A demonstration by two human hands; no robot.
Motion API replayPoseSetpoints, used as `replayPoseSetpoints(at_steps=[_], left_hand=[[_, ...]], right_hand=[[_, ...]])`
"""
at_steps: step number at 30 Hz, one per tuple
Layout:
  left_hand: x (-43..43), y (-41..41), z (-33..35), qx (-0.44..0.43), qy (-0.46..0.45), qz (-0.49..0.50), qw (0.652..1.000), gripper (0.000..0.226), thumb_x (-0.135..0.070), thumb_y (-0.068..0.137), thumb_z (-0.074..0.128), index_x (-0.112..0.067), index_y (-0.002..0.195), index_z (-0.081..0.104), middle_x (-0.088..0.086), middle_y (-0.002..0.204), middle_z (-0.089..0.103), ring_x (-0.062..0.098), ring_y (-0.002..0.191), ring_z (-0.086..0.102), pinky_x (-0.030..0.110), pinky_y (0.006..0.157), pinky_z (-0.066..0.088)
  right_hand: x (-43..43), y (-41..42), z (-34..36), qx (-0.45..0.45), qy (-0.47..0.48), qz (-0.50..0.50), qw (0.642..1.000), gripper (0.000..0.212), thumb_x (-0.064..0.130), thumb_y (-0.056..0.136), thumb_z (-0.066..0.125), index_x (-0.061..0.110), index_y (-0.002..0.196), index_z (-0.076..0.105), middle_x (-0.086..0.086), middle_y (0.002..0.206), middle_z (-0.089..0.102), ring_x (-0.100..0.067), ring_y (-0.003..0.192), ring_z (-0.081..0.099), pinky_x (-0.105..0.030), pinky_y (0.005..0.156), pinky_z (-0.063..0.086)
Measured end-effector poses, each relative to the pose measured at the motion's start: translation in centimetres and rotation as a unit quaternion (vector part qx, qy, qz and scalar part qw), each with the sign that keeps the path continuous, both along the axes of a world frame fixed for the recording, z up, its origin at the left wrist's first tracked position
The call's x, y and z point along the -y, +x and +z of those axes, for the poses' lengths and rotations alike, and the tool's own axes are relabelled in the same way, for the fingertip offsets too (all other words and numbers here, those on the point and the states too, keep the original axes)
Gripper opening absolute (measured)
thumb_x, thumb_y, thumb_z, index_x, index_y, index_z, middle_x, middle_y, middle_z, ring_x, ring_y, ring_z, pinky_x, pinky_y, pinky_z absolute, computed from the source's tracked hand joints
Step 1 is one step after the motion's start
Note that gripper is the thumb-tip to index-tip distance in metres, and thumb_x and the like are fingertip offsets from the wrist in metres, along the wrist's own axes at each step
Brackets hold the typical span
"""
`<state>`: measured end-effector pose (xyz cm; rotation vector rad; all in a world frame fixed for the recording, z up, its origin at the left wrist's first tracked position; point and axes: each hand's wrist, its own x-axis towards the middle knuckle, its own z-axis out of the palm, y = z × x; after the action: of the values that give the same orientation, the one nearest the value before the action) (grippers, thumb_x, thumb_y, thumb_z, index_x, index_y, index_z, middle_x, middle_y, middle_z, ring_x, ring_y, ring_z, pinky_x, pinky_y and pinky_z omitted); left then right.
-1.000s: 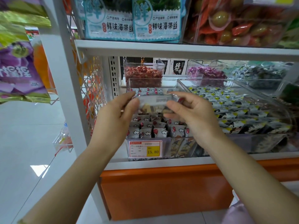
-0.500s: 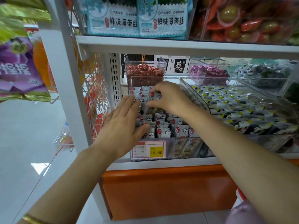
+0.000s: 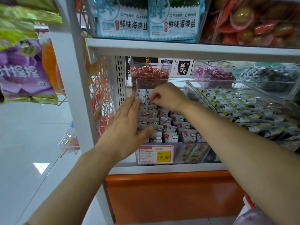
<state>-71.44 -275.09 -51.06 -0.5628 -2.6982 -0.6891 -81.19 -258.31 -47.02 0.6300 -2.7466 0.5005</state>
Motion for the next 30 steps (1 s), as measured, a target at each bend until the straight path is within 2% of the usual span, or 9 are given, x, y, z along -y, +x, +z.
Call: replayPoseSetpoints(at_steps=[3, 5, 8, 10, 13, 18, 23, 26, 30], left_hand=[[0.1, 0.2, 0.1, 0.003, 0.005, 0.0, 1.0, 0.085, -0.049, 0.089, 0.048, -0.019, 0.15, -0.003, -0.004, 0.158, -0.009, 0.01, 0.144, -0.006, 0.031, 0.116, 0.004], [0.1, 0.3, 0.1, 0.0, 0.008, 0.001, 1.0, 0.085, -0.047, 0.089, 0.049, -0.018, 0.15, -0.003, -0.004, 0.158, -0.008, 0.01, 0.144, -0.005, 0.031, 0.116, 0.004], [0.1, 0.4, 0.2, -0.013, 0.015, 0.003, 1.0, 0.084, -0.045, 0.089, 0.05, -0.017, 0.15, -0.001, -0.002, 0.158, -0.005, 0.01, 0.144, -0.005, 0.028, 0.113, 0.002], [0.0, 0.4, 0.2, -0.029, 0.031, 0.01, 0.999, 0.082, -0.042, 0.089, 0.053, -0.017, 0.15, 0.005, -0.001, 0.158, 0.001, 0.011, 0.144, -0.001, 0.025, 0.111, 0.002], [-0.3, 0.6, 0.6, -0.074, 0.063, 0.031, 0.995, 0.074, -0.036, 0.088, 0.058, -0.016, 0.148, 0.02, 0.001, 0.155, 0.019, 0.014, 0.14, 0.012, 0.023, 0.107, 0.007], [-0.9, 1.6, 1.1, -0.133, 0.11, 0.048, 0.984, 0.052, -0.028, 0.091, 0.056, -0.015, 0.139, 0.041, 0.0, 0.129, 0.043, 0.013, 0.116, 0.04, 0.019, 0.096, 0.027], [-2.0, 2.5, 1.2, -0.027, 0.226, 0.026, 0.973, 0.045, -0.032, 0.093, 0.049, -0.016, 0.135, 0.046, -0.004, 0.106, 0.058, 0.005, 0.084, 0.059, 0.017, 0.07, 0.047], [-2.3, 3.0, 1.3, 0.046, 0.326, -0.007, 0.944, 0.023, -0.026, 0.094, 0.049, -0.013, 0.109, 0.061, -0.001, 0.081, 0.066, 0.0, 0.062, 0.062, 0.013, 0.052, 0.048], [-2.2, 3.1, 1.7, 0.137, 0.477, -0.017, 0.868, 0.02, -0.024, 0.094, 0.05, -0.013, 0.09, 0.066, 0.009, 0.078, 0.071, 0.012, 0.068, 0.068, 0.021, 0.059, 0.056]], right_hand=[[0.6, -0.8, -0.9, -0.007, 0.1, -0.027, 0.995, 0.012, 0.024, 0.085, 0.066, 0.016, 0.092, 0.07, 0.001, 0.104, 0.068, -0.023, 0.117, 0.045, -0.036, 0.088, 0.041], [0.6, -0.9, -1.0, -0.012, 0.088, -0.03, 0.996, 0.009, 0.023, 0.084, 0.068, 0.015, 0.086, 0.07, 0.002, 0.096, 0.067, -0.021, 0.111, 0.048, -0.037, 0.089, 0.042], [0.0, -0.1, -0.5, 0.004, -0.056, -0.011, 0.998, 0.011, 0.016, 0.086, 0.065, 0.007, 0.08, 0.066, 0.008, 0.075, 0.058, -0.006, 0.072, 0.053, -0.029, 0.075, 0.043], [-0.6, 1.0, 0.1, -0.001, -0.163, -0.02, 0.986, 0.01, 0.016, 0.088, 0.063, 0.009, 0.08, 0.062, 0.011, 0.074, 0.054, 0.0, 0.068, 0.048, -0.021, 0.066, 0.037], [-1.6, 3.3, 0.4, -0.072, -0.249, -0.052, 0.964, 0.017, 0.017, 0.09, 0.06, 0.017, 0.074, 0.055, 0.003, 0.079, 0.059, -0.006, 0.067, 0.052, -0.016, 0.061, 0.038], [-3.4, 8.2, 0.0, -0.106, -0.435, -0.06, 0.892, 0.011, 0.012, 0.093, 0.055, 0.012, 0.082, 0.054, -0.009, 0.082, 0.064, -0.014, 0.058, 0.063, -0.025, 0.058, 0.055], [-4.2, 11.5, -0.7, 0.035, -0.598, -0.026, 0.8, 0.009, 0.006, 0.091, 0.055, 0.003, 0.085, 0.06, -0.006, 0.076, 0.064, -0.013, 0.059, 0.065, -0.023, 0.059, 0.056], [-4.1, 12.5, -1.3, 0.116, -0.675, 0.003, 0.729, 0.012, 0.004, 0.09, 0.053, 0.003, 0.082, 0.063, -0.005, 0.072, 0.067, -0.012, 0.06, 0.065, -0.021, 0.058, 0.054], [-4.2, 13.1, -1.8, 0.177, -0.704, 0.005, 0.688, 0.012, 0.006, 0.088, 0.055, 0.004, 0.083, 0.066, -0.004, 0.067, 0.069, -0.012, 0.059, 0.065, -0.021, 0.054, 0.054]])
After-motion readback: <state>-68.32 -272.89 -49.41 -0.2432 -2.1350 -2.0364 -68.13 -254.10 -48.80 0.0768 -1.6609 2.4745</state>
